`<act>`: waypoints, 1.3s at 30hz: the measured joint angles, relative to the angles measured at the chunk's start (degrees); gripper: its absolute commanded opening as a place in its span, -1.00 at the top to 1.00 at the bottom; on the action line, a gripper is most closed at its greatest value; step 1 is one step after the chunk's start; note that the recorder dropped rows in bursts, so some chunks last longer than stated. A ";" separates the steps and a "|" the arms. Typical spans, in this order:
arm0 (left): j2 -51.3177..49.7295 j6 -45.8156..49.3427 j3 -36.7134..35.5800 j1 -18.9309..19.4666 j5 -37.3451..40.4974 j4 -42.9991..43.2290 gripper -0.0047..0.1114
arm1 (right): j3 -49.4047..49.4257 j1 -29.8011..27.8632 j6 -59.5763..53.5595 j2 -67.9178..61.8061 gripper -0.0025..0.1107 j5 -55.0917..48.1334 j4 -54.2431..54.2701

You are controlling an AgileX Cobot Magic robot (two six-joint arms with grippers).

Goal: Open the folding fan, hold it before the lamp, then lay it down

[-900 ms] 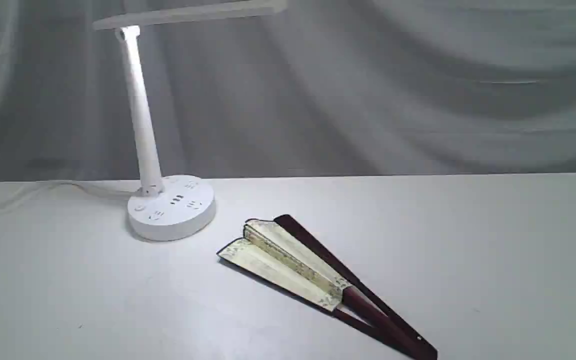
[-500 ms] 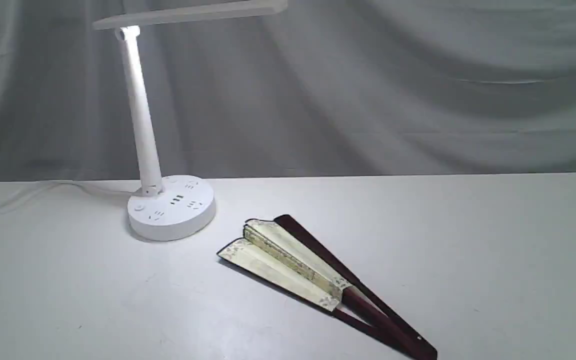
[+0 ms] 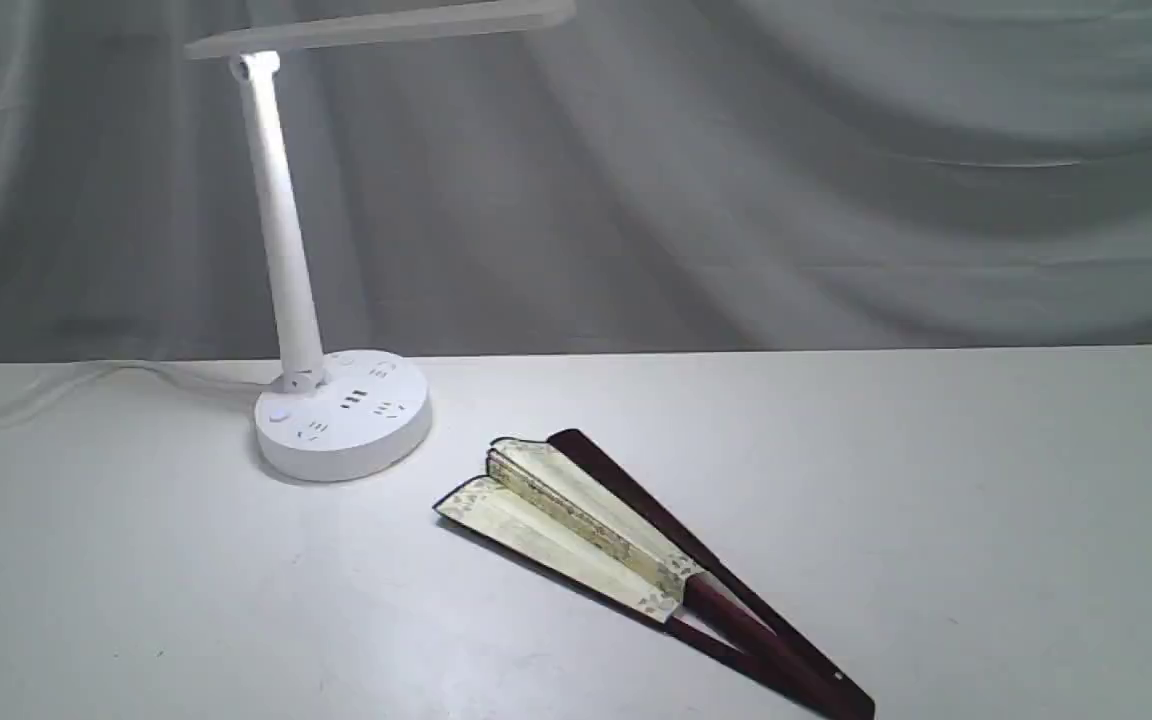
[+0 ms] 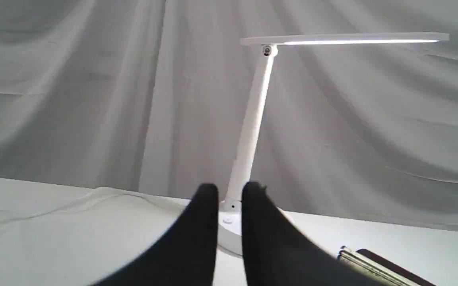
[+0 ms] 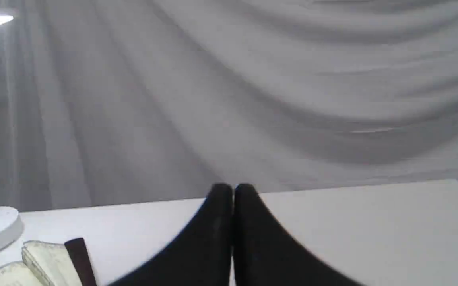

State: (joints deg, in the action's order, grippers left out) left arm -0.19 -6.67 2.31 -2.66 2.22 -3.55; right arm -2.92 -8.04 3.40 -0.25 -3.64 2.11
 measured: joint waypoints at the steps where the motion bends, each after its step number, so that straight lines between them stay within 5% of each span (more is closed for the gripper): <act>1: 0.00 -0.35 0.91 0.00 0.83 0.00 0.72 | -0.93 0.00 0.00 0.00 0.96 -0.51 0.00; 21: 0.21 -1.23 29.05 0.00 30.44 -0.13 0.72 | -27.87 0.00 0.00 -12.19 0.96 -20.56 0.58; 32: -0.01 1.47 33.17 0.00 32.26 2.44 0.72 | -43.68 0.00 -0.38 -29.08 0.96 -24.43 4.94; 39: -10.09 1.45 33.20 0.00 31.48 2.51 0.72 | -46.80 0.00 -1.32 -37.24 0.96 -24.52 5.19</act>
State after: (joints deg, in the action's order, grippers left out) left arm -10.28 -5.22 35.51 -2.66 33.70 -1.03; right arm -49.72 -8.04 2.07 -37.49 -28.16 7.30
